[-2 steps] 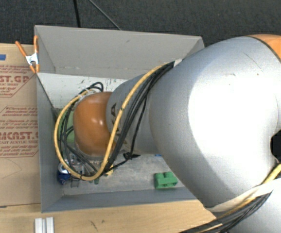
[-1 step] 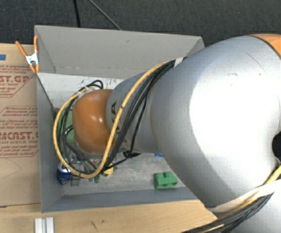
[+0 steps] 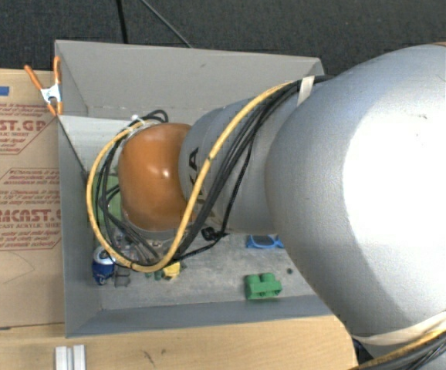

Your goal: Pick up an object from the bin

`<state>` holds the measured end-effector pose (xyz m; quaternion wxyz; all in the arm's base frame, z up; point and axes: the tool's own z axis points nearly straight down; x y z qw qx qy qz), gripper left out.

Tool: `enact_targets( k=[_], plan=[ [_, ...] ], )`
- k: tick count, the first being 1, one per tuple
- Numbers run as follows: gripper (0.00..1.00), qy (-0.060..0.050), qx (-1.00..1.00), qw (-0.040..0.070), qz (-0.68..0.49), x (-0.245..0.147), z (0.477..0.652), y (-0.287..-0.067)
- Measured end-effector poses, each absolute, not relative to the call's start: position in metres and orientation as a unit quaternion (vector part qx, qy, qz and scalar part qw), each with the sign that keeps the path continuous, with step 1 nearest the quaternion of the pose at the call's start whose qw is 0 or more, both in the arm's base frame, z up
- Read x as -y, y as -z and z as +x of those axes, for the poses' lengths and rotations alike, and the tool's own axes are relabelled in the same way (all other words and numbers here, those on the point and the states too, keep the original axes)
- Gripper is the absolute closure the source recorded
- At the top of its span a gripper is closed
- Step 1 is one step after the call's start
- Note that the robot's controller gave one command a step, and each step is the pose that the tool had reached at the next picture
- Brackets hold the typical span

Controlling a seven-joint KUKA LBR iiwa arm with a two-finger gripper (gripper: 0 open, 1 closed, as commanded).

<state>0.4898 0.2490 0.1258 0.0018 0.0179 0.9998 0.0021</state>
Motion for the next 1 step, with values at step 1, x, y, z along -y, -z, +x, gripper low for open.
enact_targets(
  k=[1],
  plan=[
    [1.00,-0.002,-1.000,0.001,0.017,-0.2505,0.4901,-0.1590]
  ],
)
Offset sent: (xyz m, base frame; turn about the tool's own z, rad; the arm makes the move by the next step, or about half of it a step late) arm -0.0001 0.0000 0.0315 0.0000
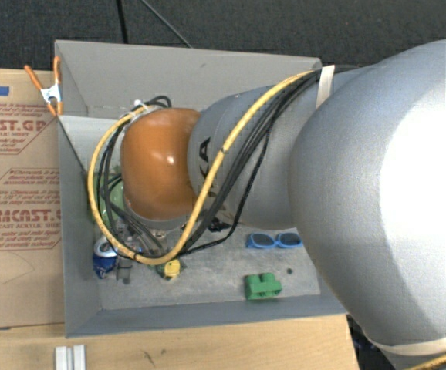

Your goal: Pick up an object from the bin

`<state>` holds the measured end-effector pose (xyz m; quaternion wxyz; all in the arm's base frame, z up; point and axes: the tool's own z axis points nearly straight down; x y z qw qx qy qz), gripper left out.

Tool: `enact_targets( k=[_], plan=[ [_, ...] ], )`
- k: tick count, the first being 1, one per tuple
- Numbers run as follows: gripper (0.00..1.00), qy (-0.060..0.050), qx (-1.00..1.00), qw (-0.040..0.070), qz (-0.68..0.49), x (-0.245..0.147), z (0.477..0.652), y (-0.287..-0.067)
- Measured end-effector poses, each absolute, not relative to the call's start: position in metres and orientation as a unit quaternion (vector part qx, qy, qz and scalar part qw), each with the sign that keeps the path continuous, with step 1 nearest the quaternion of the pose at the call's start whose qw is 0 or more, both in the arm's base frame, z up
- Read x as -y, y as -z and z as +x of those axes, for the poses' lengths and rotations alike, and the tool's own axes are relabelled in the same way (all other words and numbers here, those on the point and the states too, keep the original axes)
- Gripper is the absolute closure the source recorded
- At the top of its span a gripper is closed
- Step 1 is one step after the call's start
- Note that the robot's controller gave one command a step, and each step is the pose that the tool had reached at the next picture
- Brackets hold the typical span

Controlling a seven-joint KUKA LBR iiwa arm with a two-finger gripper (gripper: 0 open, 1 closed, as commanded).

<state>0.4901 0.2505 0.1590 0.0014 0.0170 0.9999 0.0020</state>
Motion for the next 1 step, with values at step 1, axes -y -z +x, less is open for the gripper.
enact_targets(
  k=[1],
  plan=[
    [1.00,-0.002,-1.000,0.001,0.016,-0.2520,0.4904,-0.1742]
  ],
)
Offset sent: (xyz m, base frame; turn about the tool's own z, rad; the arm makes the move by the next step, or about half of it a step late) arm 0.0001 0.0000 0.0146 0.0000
